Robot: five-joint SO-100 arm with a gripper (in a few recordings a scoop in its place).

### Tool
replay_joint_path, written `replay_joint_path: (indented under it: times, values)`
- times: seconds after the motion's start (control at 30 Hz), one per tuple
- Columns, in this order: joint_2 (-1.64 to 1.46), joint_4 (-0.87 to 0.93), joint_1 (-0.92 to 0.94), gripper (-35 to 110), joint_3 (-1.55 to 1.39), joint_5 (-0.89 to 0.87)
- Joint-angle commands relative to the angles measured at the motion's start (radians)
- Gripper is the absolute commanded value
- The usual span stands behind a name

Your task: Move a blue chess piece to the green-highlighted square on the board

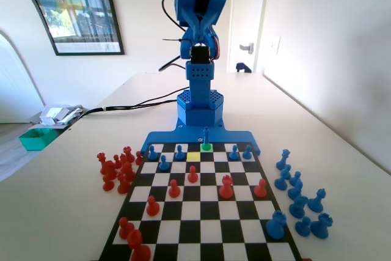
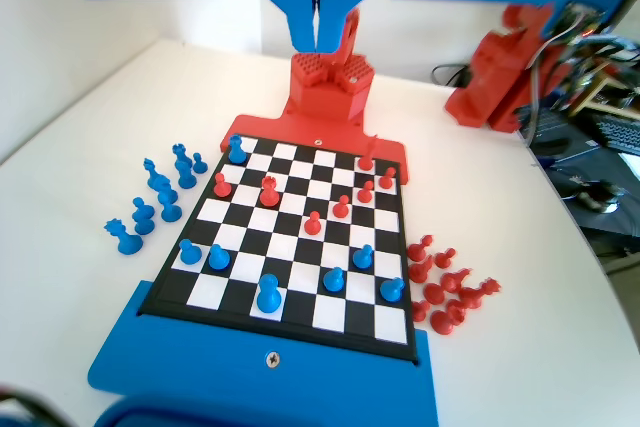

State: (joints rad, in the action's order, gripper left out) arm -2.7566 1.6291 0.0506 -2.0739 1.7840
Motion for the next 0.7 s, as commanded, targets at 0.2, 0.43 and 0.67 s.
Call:
replay_joint_path:
  times: [0.2, 0.43, 0.67]
  values:
    - [-0.160, 0.078, -0.012, 1, 0.081, -0.012]
    - [-0.279, 0.014, -0.015, 1, -0.014, -0.017]
    - [-0.298, -0.040, -0.012, 1, -0.078, -0.023]
